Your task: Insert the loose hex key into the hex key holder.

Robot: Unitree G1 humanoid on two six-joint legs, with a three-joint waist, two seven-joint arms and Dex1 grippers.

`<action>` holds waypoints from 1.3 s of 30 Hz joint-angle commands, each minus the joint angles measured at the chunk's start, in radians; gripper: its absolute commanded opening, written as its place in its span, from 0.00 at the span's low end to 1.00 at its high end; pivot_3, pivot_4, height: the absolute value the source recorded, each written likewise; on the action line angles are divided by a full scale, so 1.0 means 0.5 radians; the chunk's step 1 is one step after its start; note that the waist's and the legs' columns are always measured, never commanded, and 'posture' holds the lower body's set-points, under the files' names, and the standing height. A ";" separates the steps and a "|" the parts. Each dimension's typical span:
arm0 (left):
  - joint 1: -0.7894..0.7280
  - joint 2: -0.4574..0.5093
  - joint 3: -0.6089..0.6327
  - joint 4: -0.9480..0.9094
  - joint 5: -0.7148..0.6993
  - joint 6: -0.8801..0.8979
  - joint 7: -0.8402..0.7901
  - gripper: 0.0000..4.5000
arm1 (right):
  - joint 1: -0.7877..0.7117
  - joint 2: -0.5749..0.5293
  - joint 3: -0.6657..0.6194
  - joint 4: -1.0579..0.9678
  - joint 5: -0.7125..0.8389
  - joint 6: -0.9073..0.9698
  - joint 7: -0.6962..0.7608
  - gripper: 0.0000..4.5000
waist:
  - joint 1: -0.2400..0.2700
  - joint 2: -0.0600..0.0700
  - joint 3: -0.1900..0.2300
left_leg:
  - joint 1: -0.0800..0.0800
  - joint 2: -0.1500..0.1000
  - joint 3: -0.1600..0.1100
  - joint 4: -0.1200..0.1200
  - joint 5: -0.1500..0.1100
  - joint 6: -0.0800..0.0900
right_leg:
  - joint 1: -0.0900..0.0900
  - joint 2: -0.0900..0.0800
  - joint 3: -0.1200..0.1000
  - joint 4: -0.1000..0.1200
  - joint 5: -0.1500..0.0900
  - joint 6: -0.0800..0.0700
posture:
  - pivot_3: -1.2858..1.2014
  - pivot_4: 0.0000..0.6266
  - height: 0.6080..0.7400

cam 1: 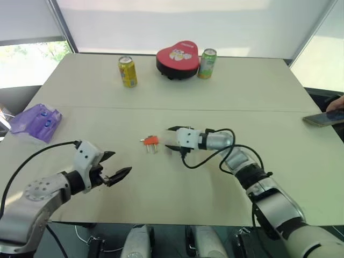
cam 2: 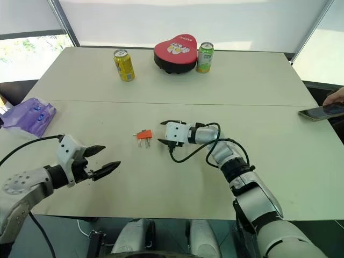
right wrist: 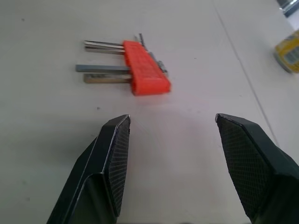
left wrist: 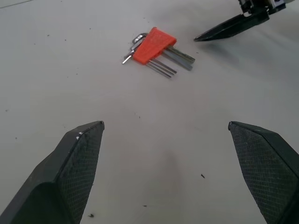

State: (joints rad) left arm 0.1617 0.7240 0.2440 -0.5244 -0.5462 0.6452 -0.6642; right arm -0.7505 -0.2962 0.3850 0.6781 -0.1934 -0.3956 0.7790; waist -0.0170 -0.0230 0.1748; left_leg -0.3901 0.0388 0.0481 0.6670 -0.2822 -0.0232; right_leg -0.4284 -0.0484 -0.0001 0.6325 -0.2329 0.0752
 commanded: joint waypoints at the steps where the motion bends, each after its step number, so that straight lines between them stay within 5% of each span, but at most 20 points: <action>1: 0.038 -0.016 0.074 -0.095 0.009 -0.043 0.033 0.99 | -0.079 0.050 0.008 0.038 -0.008 -0.065 0.020 0.67 | -0.002 0.000 0.000 | 0.000 0.000 0.000 0.000 0.000 0.000 | 0.000 0.000 0.000 0.000 0.000 0.000 | 0.52 0.24 1.00; 17: 0.136 -0.050 0.089 -0.168 0.043 -0.068 0.087 0.99 | -0.241 0.316 0.026 0.362 -0.098 -0.086 -0.049 0.67 | -0.009 0.001 0.000 | 0.003 0.009 0.000 -0.001 0.000 0.000 | -0.001 0.002 0.000 0.002 0.001 -0.002 | 0.52 0.24 1.00; 39: 0.128 -0.076 0.053 -0.181 0.089 -0.095 0.121 0.99 | -0.214 0.371 -0.063 0.436 0.020 0.619 0.130 0.67 | -0.008 0.006 -0.007 | 0.007 0.010 0.001 -0.001 0.000 0.000 | 0.001 0.001 0.000 0.003 0.001 -0.004 | 0.52 0.24 1.00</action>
State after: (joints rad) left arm 0.2309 0.6859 0.2588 -0.5740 -0.5042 0.6175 -0.6061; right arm -0.8851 -0.1001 0.3393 0.8674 -0.1529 -0.1357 0.8582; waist -0.0208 -0.0202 0.1713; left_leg -0.3865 0.0435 0.0485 0.6663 -0.2822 -0.0234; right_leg -0.4275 -0.0481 -0.0001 0.6339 -0.2322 0.0729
